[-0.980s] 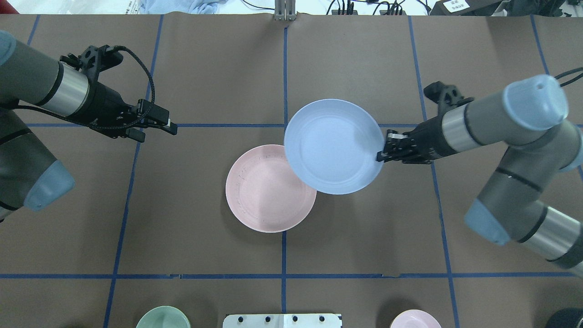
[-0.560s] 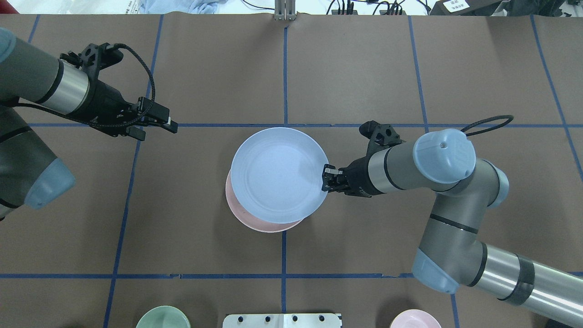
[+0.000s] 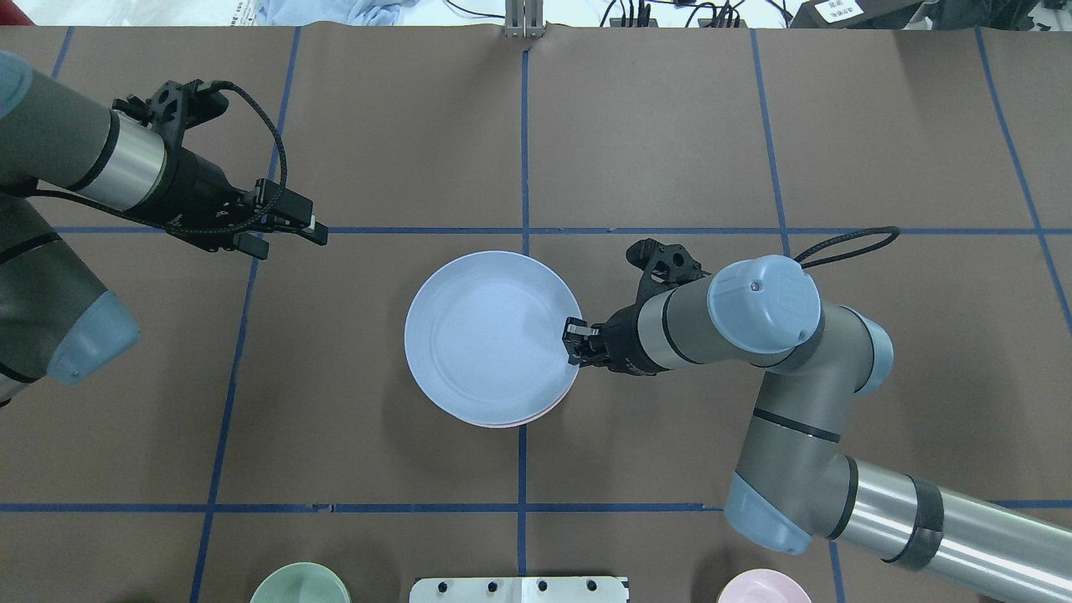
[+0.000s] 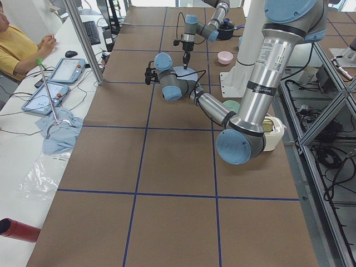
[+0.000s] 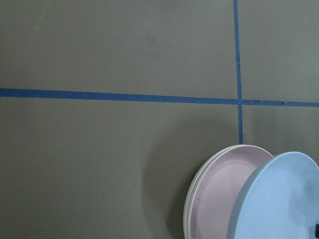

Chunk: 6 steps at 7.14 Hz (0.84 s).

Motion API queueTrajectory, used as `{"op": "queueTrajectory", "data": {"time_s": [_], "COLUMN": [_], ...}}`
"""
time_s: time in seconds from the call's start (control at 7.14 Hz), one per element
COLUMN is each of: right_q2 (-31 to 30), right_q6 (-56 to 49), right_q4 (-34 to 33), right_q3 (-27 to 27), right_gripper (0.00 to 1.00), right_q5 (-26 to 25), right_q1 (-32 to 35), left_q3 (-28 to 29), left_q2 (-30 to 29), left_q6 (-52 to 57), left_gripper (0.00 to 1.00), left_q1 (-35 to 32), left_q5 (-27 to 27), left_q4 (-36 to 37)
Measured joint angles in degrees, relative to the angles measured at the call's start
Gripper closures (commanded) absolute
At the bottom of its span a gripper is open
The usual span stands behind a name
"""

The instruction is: Stack three plates with pink and blue

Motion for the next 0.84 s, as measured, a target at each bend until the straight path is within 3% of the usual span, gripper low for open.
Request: {"op": "queueTrajectory", "data": {"time_s": [0.28, 0.42, 0.56, 0.84], "right_q2": [-0.85, -2.99, -7.12, -18.10], "right_q6": [-0.41, -0.69, -3.17, -19.26], "right_q4": [-0.07, -0.05, 0.09, 0.38], "right_q3": [-0.37, 0.45, 1.71, 3.14], "right_gripper": [0.00, 0.00, 0.00, 0.00], "right_q5": [-2.38, -1.25, 3.08, 13.07], "right_q1": [-0.34, 1.86, 6.63, 18.59], "left_q3": [0.02, 0.05, 0.04, -0.54], "left_q2": [0.10, 0.36, 1.33, 7.37], "left_q6": [0.00, 0.06, 1.60, 11.93], "left_gripper": [0.00, 0.00, 0.00, 0.00], "left_q1": [-0.01, -0.12, -0.35, -3.29], "left_q5": [0.12, 0.14, 0.25, 0.51], "left_q4": [0.00, -0.09, -0.28, -0.45]}}
